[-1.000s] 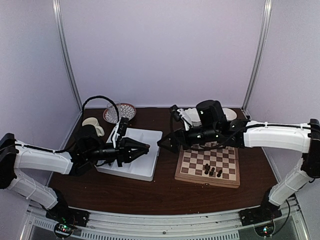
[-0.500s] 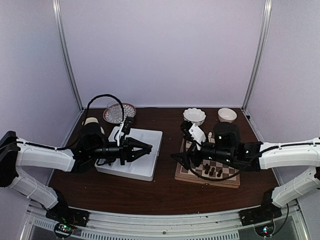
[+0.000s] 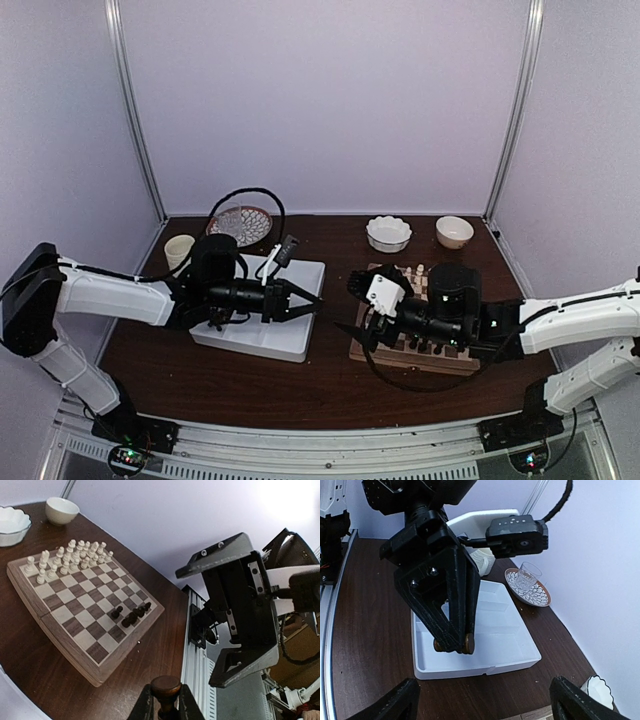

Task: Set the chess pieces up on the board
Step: Pass from the left arm to the right, then pass from the right arm to the left

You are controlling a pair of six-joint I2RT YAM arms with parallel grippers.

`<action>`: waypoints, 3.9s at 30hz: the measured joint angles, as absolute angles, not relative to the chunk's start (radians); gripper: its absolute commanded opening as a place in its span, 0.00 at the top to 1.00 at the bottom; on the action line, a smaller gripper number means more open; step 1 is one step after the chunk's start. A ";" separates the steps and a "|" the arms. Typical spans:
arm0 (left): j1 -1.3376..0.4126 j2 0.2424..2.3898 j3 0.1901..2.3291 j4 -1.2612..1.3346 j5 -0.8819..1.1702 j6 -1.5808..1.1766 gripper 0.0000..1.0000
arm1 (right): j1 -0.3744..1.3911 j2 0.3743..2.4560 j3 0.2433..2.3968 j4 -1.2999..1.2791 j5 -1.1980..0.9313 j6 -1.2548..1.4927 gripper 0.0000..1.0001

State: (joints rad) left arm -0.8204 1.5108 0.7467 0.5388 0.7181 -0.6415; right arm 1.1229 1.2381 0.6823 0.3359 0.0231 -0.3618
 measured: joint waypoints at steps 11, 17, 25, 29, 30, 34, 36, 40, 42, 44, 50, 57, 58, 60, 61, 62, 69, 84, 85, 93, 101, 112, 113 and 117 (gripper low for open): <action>-0.849 1.538 0.750 0.536 0.764 -0.669 0.90 | 1.175 1.376 0.730 0.329 0.084 -0.415 0.30; -0.860 1.561 0.750 0.585 0.776 -0.691 0.90 | 1.202 1.425 0.735 0.373 0.118 -0.413 0.36; -0.861 1.566 0.750 0.616 0.783 -0.703 0.90 | 1.234 1.455 0.736 0.408 0.150 -0.419 0.43; -0.861 1.566 0.750 0.627 0.783 -0.706 0.90 | 1.237 1.453 0.735 0.445 0.162 -0.418 0.51; -0.861 1.566 0.750 0.628 0.783 -0.706 0.90 | 1.237 1.451 0.735 0.452 0.162 -0.417 0.56; -0.861 1.566 0.750 0.628 0.784 -0.706 0.90 | 1.239 1.451 0.734 0.470 0.164 -0.415 0.63; -0.861 1.566 0.750 0.628 0.785 -0.707 0.89 | 1.239 1.450 0.734 0.471 0.166 -0.417 0.71; -0.861 1.566 0.750 0.629 0.785 -0.719 0.77 | 1.240 1.445 0.734 0.463 0.166 -0.424 0.77; -0.863 1.566 0.750 0.634 0.786 -0.717 0.66 | 1.240 1.442 0.734 0.458 0.166 -0.421 0.80; -0.864 1.565 0.747 0.645 0.786 -0.713 0.56 | 1.239 1.436 0.734 0.450 0.168 -0.417 0.83; -0.865 1.497 0.696 0.676 0.779 -0.685 0.36 | 1.238 1.425 0.740 0.399 0.169 -0.389 0.84; -0.865 1.265 0.587 0.675 0.667 -0.513 0.35 | 1.214 1.410 0.760 0.335 0.111 -0.311 0.83; -0.865 1.235 0.570 0.675 0.640 -0.481 0.33 | 1.209 1.404 0.764 0.326 0.096 -0.297 0.81; -0.865 1.170 0.525 0.679 0.559 -0.408 0.31 | 1.192 1.388 0.774 0.305 0.054 -0.253 0.79; -0.865 1.142 0.498 0.682 0.518 -0.374 0.31 | 1.182 1.379 0.781 0.294 0.031 -0.227 0.79; -0.865 1.118 0.471 0.688 0.476 -0.339 0.31 | 1.170 1.372 0.793 0.281 0.001 -0.198 0.79; -0.865 1.095 0.308 0.818 0.344 -0.094 0.34 | 1.086 1.368 0.881 0.216 -0.196 0.038 0.78; -0.891 1.169 0.217 1.046 0.381 0.267 0.48 | 1.020 1.625 0.952 0.349 -0.606 0.601 0.83; -0.892 1.165 0.217 1.043 0.383 0.277 0.49 | 1.020 1.637 0.952 0.364 -0.620 0.624 0.83; -0.894 1.177 0.224 1.020 0.406 0.313 0.52 | 1.021 1.679 0.962 0.461 -0.690 0.738 0.82; -0.928 1.219 0.248 1.015 0.408 0.340 0.56 | 1.027 1.725 0.965 0.561 -0.725 0.813 0.82; -0.937 1.225 0.257 0.998 0.405 0.355 0.71 | 1.045 1.761 0.979 0.633 -0.743 0.865 0.82; -0.937 1.225 0.257 0.998 0.405 0.355 0.72 | 1.045 1.763 0.979 0.639 -0.744 0.870 0.82; -0.937 1.230 0.260 1.001 0.401 0.356 0.81 | 1.045 1.766 0.979 0.647 -0.749 0.879 0.81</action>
State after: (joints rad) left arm -0.9371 1.2304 0.2596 1.0012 0.4011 0.3565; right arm 1.0454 1.7657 0.9794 0.6468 -0.7486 0.8787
